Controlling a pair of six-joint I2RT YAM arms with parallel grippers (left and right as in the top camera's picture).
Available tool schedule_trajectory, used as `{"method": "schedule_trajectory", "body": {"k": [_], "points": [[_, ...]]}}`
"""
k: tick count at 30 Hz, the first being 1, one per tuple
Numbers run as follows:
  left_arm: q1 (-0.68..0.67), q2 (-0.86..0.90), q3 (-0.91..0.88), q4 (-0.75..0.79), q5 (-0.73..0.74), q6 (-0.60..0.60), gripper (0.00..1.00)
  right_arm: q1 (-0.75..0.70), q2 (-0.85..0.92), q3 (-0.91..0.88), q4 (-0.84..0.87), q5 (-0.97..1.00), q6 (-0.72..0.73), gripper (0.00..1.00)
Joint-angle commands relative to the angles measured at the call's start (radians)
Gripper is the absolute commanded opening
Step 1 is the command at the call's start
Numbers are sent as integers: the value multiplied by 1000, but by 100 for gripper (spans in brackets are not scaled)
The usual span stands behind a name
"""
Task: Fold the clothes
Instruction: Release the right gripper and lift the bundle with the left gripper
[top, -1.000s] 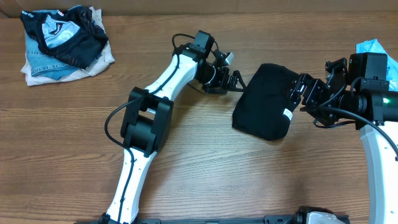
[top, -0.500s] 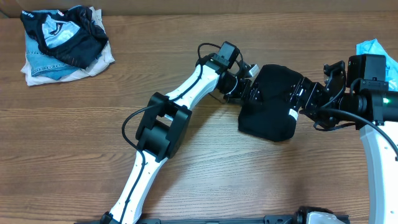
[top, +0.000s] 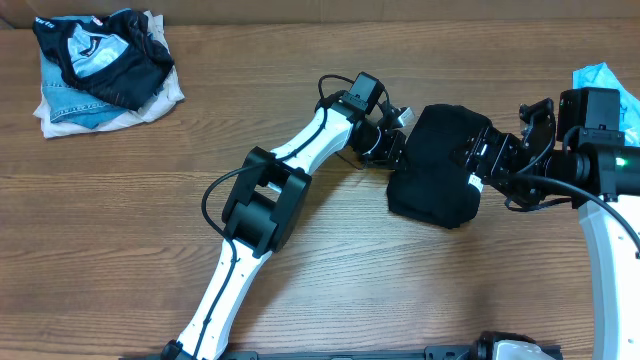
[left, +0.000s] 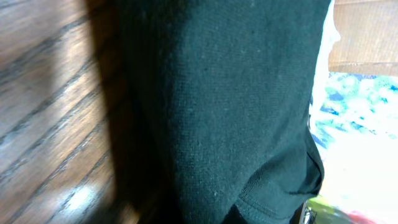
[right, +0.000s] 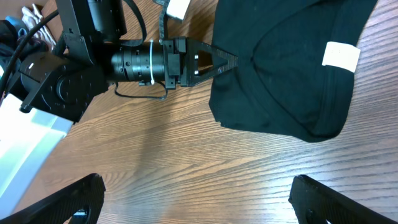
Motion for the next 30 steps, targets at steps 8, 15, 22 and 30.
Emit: {"method": "schedule_trajectory", "body": {"k": [8,15,22,30], "points": [[168,37,-11,-17,-137,-146,4,-1,-8,16,-16,7,-8,100],[385,37,-11,-96,-222,-146,4,-1,-8,1,-10,7,-8,100],[622,14,-11,-188,-273,-179,4,-1,-6,-10,7,7,-7,100],[716,-88,-11,-247,-435,-402,4,-1,-6,-10,35,6,-3,100]]}}
